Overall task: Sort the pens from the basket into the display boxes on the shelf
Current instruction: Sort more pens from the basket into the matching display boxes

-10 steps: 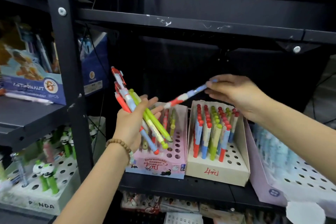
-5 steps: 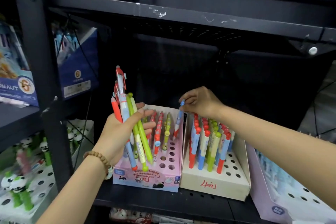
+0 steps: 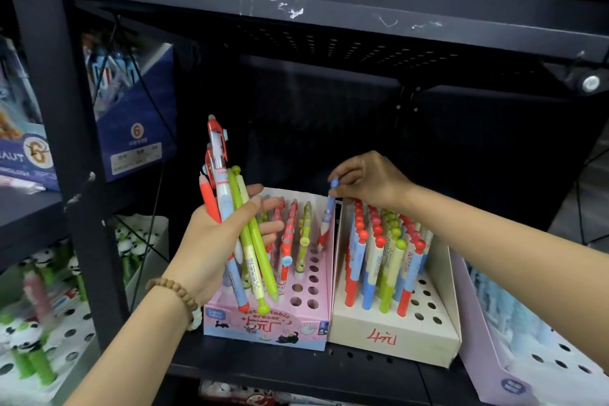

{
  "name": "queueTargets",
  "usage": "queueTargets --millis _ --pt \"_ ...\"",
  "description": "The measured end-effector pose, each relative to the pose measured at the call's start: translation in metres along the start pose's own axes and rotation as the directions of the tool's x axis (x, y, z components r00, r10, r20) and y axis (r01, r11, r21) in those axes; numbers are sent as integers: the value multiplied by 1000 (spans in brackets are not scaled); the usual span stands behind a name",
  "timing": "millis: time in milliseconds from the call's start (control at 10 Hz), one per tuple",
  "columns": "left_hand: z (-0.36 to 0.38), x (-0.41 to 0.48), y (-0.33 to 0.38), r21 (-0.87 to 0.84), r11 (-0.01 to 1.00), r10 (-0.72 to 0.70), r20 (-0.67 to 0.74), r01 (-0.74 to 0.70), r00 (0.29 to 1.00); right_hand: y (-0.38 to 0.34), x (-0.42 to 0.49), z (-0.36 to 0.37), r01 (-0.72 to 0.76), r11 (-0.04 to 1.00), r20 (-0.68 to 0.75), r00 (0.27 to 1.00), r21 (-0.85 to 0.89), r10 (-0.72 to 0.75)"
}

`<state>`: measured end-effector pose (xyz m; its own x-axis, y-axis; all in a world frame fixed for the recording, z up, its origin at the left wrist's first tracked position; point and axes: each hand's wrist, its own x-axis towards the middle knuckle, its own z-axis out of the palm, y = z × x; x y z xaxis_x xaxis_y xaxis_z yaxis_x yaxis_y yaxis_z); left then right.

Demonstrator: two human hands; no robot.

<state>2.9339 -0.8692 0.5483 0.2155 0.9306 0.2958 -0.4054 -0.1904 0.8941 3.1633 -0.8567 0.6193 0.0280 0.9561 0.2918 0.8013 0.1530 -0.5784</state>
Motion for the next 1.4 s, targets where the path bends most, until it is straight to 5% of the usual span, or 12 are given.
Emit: queueTargets --millis 200,600,800,900,1000,1100,1300,1400 --pt "1 -2 1 -4 1000 -6 -6 6 1000 6 -5 3 -10 1000 24 1000 -6 10" --pt "7 -6 4 -102 992 -75 -8 74 997 -6 -2 15 19 919 99 995 -395 22" --pt "17 -13 7 -195 966 -169 10 168 986 -15 -10 11 33 892 283 953 -450 108" --pt "23 -21 8 -151 975 -163 19 164 986 -31 -19 9 66 931 222 975 -360 17" --pt "37 -29 7 -107 983 -142 79 150 987 -47 -42 -2 10 976 204 977 215 -55" --pt "60 -36 6 -85 985 -136 150 149 979 -49 -70 -16 28 923 211 970 383 -117" --pt "101 -45 -2 -22 988 -143 243 153 960 -14 -111 -60 -42 737 54 999 675 7" --pt "108 -46 -10 0 992 -123 148 124 981 19 -131 -90 -2 677 -143 977 736 158"
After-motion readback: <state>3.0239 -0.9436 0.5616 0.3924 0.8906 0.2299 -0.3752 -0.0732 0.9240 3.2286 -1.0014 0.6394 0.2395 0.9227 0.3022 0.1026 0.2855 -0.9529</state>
